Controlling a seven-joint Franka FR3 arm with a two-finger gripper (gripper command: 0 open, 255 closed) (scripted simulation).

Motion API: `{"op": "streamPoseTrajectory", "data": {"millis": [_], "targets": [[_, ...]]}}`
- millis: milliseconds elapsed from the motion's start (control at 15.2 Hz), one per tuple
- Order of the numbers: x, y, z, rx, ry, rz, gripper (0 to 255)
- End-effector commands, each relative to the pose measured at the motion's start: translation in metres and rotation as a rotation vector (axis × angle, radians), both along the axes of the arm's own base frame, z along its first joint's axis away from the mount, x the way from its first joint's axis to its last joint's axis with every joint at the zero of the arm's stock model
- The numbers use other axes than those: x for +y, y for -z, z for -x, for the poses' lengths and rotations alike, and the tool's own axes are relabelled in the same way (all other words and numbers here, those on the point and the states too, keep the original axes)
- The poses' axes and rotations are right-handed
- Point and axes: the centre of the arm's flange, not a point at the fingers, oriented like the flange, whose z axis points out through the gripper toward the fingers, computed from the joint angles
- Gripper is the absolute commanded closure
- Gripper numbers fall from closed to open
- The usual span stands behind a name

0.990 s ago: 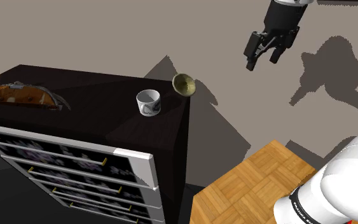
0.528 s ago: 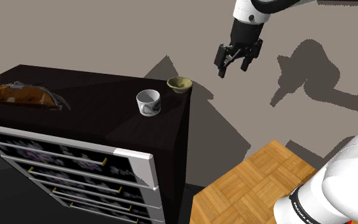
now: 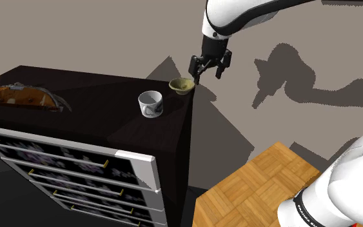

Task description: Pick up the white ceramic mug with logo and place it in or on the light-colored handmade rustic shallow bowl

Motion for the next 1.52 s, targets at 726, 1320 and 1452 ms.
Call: {"op": "streamPoseTrajectory", "data": {"millis": [726,1320,1452], "targets": [[0.077,0.084,-0.124,-0.006,-0.016,-0.033,0],[0.106,0.134,-0.171,-0.008,-0.022,-0.044,0],[0.106,0.144,-0.172,-0.008,-0.022,-0.044,0]]}}
